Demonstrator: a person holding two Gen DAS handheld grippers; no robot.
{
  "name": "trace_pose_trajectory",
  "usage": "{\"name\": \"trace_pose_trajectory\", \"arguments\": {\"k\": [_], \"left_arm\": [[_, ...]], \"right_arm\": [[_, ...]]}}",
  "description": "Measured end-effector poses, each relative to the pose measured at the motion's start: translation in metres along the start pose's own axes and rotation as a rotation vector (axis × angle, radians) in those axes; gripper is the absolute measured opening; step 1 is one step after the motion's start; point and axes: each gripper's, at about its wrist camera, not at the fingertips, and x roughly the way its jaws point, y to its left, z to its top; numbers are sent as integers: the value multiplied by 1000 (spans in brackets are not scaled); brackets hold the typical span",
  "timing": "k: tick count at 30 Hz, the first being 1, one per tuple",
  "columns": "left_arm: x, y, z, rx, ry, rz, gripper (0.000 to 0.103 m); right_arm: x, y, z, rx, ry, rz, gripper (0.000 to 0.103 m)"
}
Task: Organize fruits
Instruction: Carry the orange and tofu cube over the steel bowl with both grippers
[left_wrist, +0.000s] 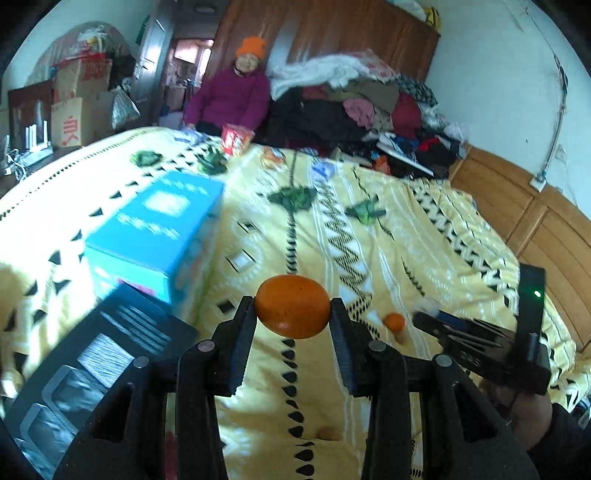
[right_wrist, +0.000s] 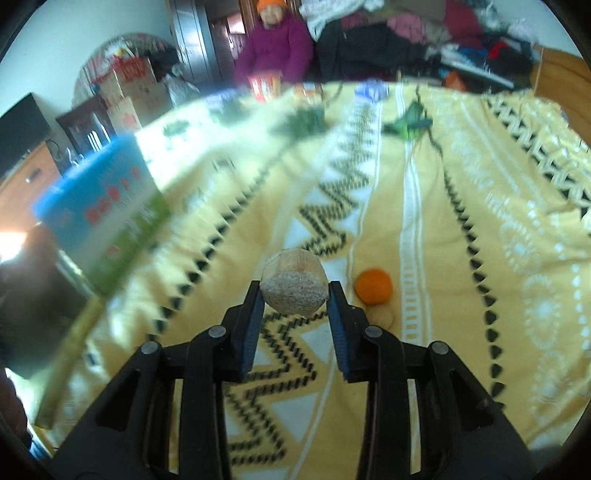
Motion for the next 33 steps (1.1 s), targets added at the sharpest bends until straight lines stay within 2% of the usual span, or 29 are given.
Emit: {"name": "trace_pose_trajectory", "arguments": {"k": [4, 9, 14, 19, 24, 29, 33], "left_arm": [[-36, 14, 18, -18, -58, 27, 41], [-80, 31, 26, -16, -104, 70, 41], [-128, 64, 31, -33, -147, 145, 41], [-177, 121, 33, -85, -187, 253, 41], [-222, 190, 30, -161, -227, 367, 41], [-246, 241, 21, -210, -232, 441, 41], [-252, 275, 12, -249, -216, 476, 41]], "right_arm": [[-34, 28, 14, -39, -50, 16, 35], [-63, 62, 30, -63, -82, 54, 35], [-83, 120, 44, -120, -115, 124, 35], [-90, 201, 53, -196, -125, 226, 35], [-87, 286, 52, -263, -98, 331, 35], [-73, 355, 46, -303, -53, 429, 35], [-65, 392, 42, -341, -26, 463, 35]]}}
